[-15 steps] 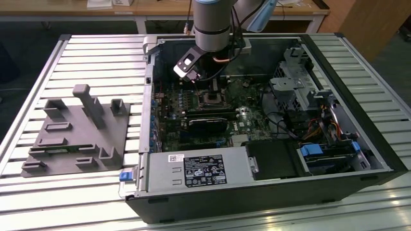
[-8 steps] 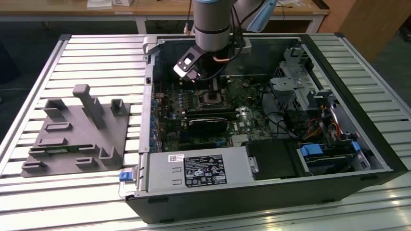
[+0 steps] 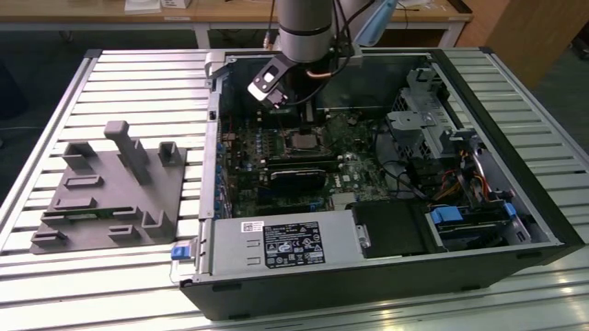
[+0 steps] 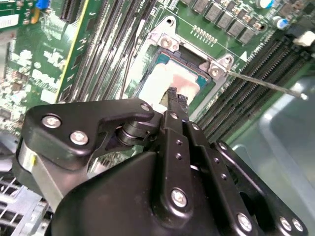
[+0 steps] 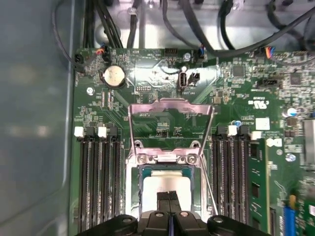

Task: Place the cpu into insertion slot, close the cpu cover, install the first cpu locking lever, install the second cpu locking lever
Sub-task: 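Place the cpu into insertion slot, then close the cpu cover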

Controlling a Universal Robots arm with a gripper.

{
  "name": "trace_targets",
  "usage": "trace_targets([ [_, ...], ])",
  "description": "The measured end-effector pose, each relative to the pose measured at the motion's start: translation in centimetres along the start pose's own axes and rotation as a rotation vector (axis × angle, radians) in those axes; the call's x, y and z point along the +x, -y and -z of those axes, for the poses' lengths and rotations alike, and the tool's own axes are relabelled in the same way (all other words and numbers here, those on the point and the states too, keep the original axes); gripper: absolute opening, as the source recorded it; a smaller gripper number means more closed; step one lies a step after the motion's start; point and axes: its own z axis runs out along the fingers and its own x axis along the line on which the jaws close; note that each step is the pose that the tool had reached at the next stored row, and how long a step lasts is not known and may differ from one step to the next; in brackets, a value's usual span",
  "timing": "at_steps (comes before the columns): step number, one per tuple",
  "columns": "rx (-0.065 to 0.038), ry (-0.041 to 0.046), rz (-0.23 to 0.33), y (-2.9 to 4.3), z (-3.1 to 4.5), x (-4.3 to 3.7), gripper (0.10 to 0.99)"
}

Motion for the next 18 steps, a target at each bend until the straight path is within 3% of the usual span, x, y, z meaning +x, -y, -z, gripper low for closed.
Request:
trace_targets([
  [9,-0.001,0.0002,0.000,-0.26,3.17,-0.02,0.106],
  [18,-0.001,0.0002,0.000,-0.29,3.52,-0.02,0.106],
])
